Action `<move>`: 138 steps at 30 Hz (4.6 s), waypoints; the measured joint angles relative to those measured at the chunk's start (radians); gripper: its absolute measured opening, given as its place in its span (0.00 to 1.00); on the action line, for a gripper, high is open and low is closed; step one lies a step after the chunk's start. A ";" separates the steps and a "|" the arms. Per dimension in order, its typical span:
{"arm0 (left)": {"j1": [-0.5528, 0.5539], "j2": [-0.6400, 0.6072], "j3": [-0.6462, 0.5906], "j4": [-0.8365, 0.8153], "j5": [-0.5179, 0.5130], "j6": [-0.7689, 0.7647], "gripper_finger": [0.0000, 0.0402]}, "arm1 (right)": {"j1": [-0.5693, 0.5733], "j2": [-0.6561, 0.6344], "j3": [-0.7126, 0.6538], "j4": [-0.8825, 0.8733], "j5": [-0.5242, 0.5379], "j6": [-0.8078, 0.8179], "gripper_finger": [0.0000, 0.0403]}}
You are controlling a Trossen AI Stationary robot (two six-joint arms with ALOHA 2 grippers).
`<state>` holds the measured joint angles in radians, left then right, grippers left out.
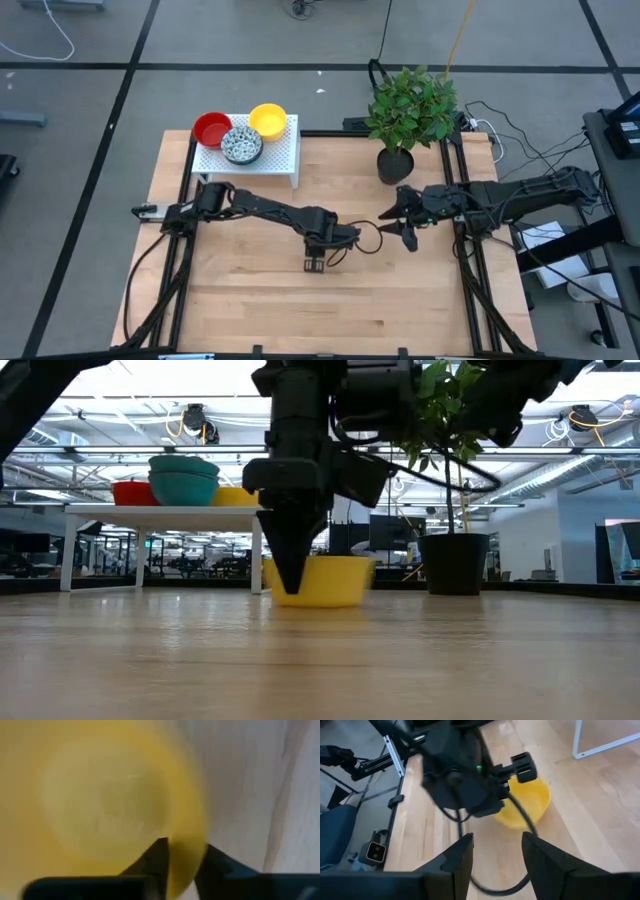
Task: Pick & Place Mini bowls
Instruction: Stack the yellow bowl on the yellow bowls on the shelf, then return to Home Position
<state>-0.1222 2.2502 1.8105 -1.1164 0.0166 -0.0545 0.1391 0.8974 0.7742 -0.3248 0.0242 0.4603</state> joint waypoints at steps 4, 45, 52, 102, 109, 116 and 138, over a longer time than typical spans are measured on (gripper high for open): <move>0.011 -0.012 -0.001 -0.034 0.016 -0.003 0.03 | 0.015 0.000 0.000 0.001 0.000 0.000 0.38; 0.699 -0.564 0.011 -0.103 -0.271 0.126 0.06 | 0.024 -0.088 0.000 0.478 0.204 -0.128 0.38; 0.781 -0.550 -0.010 -0.108 -0.138 0.130 0.02 | 0.018 -0.088 0.000 0.478 0.294 -0.242 0.38; 0.655 -1.007 0.112 -0.194 -0.130 -0.013 0.48 | -0.100 -0.393 -0.057 0.156 0.296 -0.369 0.39; 0.626 -1.173 0.112 -0.195 -0.130 -0.099 0.46 | -0.100 -0.441 -0.362 0.631 0.371 -0.309 0.39; 0.602 -1.284 0.112 -0.181 -0.130 -0.086 0.46 | -0.100 -0.422 -0.689 1.256 0.443 -0.218 0.38; 0.602 -1.642 -0.611 0.217 0.073 -0.062 0.46 | -0.100 -0.419 -0.755 0.991 0.556 -0.107 0.38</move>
<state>0.4797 0.6080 1.1991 -0.8998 0.0896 -0.1169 0.0391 0.4782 0.0193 0.6663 0.5800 0.3528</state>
